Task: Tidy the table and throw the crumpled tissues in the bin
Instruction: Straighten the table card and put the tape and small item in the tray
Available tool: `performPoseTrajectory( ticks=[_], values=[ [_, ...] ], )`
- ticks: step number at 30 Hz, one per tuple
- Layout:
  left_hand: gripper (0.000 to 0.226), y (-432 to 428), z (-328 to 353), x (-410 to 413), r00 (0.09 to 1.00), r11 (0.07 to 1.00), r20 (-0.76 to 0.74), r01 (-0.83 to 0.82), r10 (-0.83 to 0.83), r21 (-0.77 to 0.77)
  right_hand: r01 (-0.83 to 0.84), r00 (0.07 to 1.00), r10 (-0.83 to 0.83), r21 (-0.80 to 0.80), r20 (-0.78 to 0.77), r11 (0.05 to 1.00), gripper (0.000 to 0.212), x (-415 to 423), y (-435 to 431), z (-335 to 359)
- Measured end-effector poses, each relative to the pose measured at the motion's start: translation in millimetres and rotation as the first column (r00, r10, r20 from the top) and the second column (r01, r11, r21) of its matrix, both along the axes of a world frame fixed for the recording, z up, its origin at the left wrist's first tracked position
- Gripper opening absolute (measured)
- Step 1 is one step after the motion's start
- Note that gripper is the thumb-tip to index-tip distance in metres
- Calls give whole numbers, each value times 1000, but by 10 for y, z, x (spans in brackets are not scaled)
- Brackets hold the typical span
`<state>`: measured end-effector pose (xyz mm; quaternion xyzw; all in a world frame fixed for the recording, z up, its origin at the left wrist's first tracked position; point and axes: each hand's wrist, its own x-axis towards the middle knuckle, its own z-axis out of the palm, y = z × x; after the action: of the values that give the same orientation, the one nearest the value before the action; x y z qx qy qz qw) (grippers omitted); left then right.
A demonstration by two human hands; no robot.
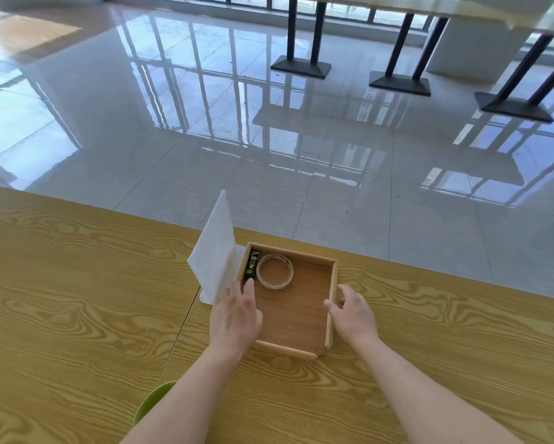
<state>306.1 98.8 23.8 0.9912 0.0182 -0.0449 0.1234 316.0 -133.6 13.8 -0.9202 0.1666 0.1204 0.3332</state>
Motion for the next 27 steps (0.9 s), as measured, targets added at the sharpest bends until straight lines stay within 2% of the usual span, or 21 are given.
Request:
performPoseTrajectory(
  ticks=[4, 9, 19, 27],
  values=[
    [62, -92, 172, -6, 998, 997, 6, 69, -69, 30, -43, 999, 43, -31, 15, 999, 56, -74, -67, 151],
    [62, -230, 412, -48, 989, 990, 45, 142, -141, -10, -80, 994, 84, -59, 66, 995, 55, -202, -176, 395],
    [68, -517, 824, -237, 956, 963, 116, 266, -269, 39, -142, 984, 157, -167, 84, 976, 66, -595, -385, 879],
    [76, -913, 1006, -452, 901, 910, 128, 408, -414, 73, -115, 986, 142, -277, 82, 954, 70, -1168, -584, 1172]
  ],
)
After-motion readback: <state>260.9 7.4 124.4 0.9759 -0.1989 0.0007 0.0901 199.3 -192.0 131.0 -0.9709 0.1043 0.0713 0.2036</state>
